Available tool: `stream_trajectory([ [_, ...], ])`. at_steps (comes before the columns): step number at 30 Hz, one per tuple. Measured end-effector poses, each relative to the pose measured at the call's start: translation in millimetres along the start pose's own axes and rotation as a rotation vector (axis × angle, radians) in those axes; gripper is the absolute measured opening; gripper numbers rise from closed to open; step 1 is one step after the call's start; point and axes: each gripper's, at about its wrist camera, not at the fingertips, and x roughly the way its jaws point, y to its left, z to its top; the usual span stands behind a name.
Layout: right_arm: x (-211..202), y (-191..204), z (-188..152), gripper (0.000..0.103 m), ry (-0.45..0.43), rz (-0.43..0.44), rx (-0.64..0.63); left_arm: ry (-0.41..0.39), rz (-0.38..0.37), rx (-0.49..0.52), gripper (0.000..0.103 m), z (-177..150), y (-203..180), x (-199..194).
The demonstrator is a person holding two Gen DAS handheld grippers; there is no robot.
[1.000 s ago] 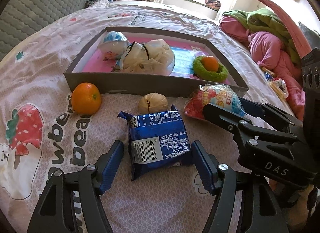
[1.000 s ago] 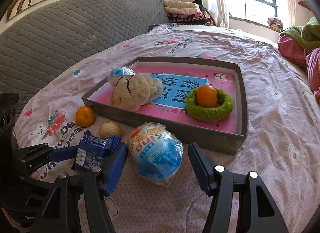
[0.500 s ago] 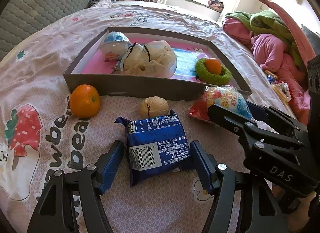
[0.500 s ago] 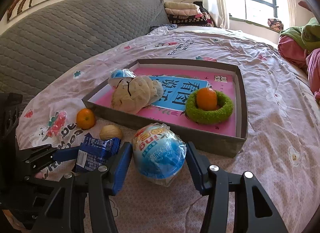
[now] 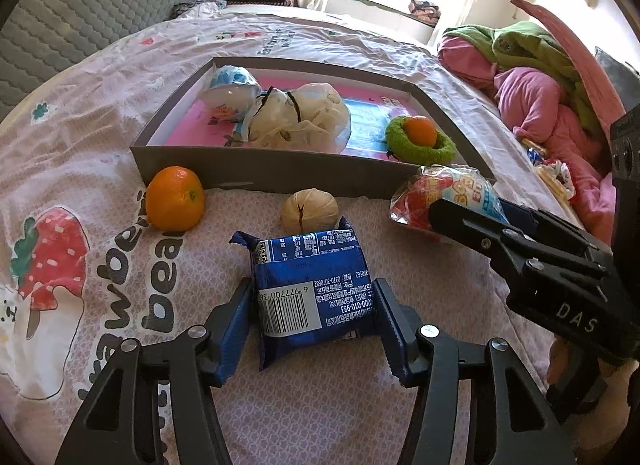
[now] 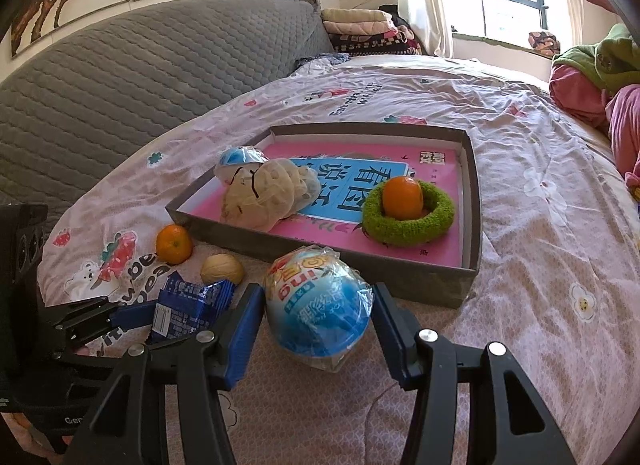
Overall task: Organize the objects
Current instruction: 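Lift the snack packet and wrapped egg and carry both over the gray tray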
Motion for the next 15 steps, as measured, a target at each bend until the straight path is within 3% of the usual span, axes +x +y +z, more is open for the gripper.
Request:
stream_trajectory([
  [10,-2,2,-1,0.054,-0.006,0.004,-0.004,-0.014,0.002,0.039,0.058,-6,4,-8],
  [15,-3,1,-1,0.054,-0.012,0.009,0.008,-0.039,-0.038,0.043,0.057,-8,6,-14],
])
